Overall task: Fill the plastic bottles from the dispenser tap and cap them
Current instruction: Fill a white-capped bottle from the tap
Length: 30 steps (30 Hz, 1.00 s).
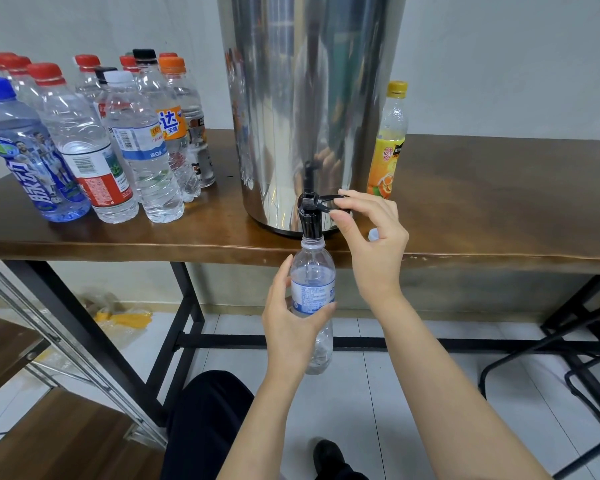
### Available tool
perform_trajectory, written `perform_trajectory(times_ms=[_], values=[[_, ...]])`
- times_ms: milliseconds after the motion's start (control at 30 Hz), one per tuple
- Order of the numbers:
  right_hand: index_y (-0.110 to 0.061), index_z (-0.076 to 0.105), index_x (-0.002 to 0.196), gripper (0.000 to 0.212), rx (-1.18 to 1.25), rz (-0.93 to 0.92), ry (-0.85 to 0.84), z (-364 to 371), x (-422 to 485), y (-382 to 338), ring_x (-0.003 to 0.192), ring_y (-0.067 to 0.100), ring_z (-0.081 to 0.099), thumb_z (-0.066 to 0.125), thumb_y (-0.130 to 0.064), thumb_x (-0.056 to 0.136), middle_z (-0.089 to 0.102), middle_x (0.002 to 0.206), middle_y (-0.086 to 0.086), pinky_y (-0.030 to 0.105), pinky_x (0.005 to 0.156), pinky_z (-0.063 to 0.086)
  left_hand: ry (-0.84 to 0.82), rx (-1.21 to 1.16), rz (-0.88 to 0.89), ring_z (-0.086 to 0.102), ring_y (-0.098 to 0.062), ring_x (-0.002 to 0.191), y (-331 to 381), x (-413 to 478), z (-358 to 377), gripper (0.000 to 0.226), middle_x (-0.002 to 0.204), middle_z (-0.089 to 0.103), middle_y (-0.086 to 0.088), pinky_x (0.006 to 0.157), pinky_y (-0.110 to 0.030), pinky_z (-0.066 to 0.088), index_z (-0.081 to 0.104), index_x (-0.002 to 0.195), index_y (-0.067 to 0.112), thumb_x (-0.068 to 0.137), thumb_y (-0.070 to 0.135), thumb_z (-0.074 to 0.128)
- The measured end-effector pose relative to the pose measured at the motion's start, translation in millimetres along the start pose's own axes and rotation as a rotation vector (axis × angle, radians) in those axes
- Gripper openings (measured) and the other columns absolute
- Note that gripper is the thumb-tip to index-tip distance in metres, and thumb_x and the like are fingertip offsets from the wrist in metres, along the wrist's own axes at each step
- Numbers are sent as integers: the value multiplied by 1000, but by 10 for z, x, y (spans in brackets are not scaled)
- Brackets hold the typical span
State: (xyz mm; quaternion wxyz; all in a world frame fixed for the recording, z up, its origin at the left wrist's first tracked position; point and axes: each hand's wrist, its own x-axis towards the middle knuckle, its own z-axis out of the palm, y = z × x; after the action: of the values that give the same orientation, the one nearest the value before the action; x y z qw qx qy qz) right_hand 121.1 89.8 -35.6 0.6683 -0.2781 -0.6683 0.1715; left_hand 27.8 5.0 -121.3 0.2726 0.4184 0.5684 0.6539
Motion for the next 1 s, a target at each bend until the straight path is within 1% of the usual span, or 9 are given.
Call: perform_trajectory(times_ms=[67,200,333,567,733,867,1000], values=[[-27,70,99,12,5,-2,3,2,-1,-4,108,14,60,69,-30,88,68,107,-15,22,95,43,0,0,2,55,-15,127,-4,1,2,95,138,56,7,99,-44,53,45,142,40,65,8,91],[-27,70,98,11,17,-11,10,5,0,-16,107,17,61,69,-29,88,69,107,-13,22,95,42,9,-15,1,57,-21,125,-15,3,1,95,137,58,7,99,-47,53,45,139,46,65,9,91],[-27,70,98,11,19,-5,6,6,-2,-15,107,16,61,69,-29,88,69,107,-12,21,95,42,6,-7,3,58,-20,124,-14,0,1,95,136,58,6,98,-45,54,45,141,42,65,7,91],[-28,70,99,12,20,7,4,8,-4,-5,108,15,61,68,-31,88,68,107,-13,23,96,43,5,3,-2,56,-18,126,-4,-3,2,96,137,57,7,99,-44,54,45,142,39,65,7,91],[-29,70,98,11,30,14,4,9,-8,-10,109,14,61,68,-33,88,69,107,-14,23,96,43,2,-2,-1,58,-17,124,10,-6,3,95,135,59,7,98,-44,54,45,143,37,65,7,91],[-26,70,97,11,42,12,12,8,-8,-12,108,13,60,69,-30,87,70,106,-10,24,96,43,9,-10,-3,59,-22,124,7,-7,6,96,137,58,7,98,-46,53,45,142,39,64,7,91],[-28,70,98,11,35,11,10,13,-8,-10,108,11,60,68,-31,88,69,106,-14,24,96,43,1,-14,-1,59,-22,123,12,-12,0,96,137,58,6,98,-46,54,45,142,38,64,7,91]])
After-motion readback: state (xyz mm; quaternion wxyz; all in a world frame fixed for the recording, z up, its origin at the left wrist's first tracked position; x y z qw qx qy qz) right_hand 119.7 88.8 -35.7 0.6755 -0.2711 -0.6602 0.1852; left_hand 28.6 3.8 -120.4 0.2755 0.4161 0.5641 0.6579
